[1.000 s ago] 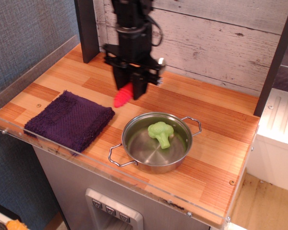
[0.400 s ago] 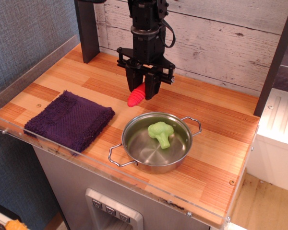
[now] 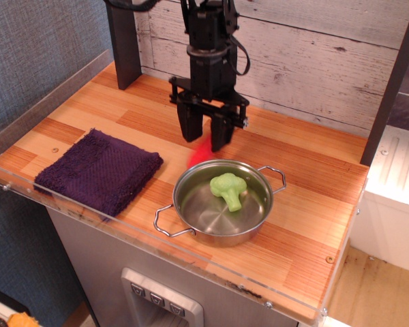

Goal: Place the spoon behind the pot.

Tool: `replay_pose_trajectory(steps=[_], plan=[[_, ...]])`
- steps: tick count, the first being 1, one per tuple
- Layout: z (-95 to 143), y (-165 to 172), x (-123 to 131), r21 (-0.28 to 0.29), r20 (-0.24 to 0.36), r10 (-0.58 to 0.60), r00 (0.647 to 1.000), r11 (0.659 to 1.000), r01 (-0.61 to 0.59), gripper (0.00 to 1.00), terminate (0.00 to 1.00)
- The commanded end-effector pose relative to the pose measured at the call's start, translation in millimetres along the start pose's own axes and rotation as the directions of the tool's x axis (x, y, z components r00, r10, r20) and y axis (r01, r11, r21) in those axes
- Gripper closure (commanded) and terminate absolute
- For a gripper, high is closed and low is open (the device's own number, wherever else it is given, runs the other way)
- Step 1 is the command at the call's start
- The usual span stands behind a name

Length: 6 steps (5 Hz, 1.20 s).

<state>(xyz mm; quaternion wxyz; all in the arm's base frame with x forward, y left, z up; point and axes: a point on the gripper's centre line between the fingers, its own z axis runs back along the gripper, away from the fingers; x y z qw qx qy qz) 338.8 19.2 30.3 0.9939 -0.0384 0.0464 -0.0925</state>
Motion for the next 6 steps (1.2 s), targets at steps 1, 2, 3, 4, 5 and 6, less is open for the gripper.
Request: replay_pose_trajectory(steps=[1,2,3,4,5,6], plan=[[44,16,-35,0.013,0.060,-0.002,0.998,1.000,0.001,0.00,0.00],[83,35,-69,0.079,0.138,-0.002,0.990,0.997,-0.009,0.00,0.00],[97,45,-92,0.143,0.195,0.002,0.981,0.989,-0.031,0.00,0.00],[96,51,-104,0.139,0.178,0.003,0.984,0.990,-0.028,0.00,0.00],[96,53,-109,0.124,0.164,-0.002,0.986,0.992,-0.018,0.00,0.00],[96,53,-109,0.124,0.164,-0.002,0.986,0.992,-0.018,0.00,0.00]])
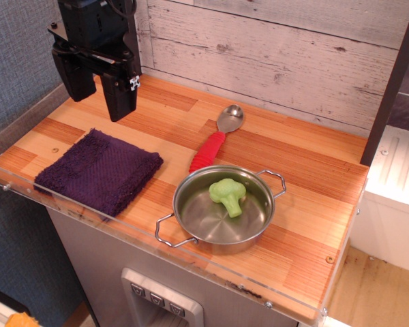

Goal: Place the spoon behind the pot.

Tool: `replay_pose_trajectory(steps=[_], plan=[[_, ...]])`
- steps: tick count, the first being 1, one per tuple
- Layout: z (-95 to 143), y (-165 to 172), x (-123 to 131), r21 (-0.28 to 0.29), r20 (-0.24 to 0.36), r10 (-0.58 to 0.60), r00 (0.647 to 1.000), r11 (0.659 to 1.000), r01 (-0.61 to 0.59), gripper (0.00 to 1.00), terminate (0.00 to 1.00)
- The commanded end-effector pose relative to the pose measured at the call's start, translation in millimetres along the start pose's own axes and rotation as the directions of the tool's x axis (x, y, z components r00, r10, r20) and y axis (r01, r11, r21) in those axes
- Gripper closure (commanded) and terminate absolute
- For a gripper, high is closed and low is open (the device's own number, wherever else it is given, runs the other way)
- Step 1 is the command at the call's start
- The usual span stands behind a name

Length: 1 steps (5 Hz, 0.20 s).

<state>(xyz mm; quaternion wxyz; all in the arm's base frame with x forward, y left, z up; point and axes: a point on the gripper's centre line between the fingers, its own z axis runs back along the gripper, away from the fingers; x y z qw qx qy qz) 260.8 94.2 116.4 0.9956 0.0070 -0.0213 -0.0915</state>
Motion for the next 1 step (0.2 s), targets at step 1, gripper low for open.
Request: replay_pose_trajectory(steps=[1], plan=[[14.4,2.8,-9.3,0.023,0.038,0.007,0.999,1.000,-0.008,0.00,1.00]])
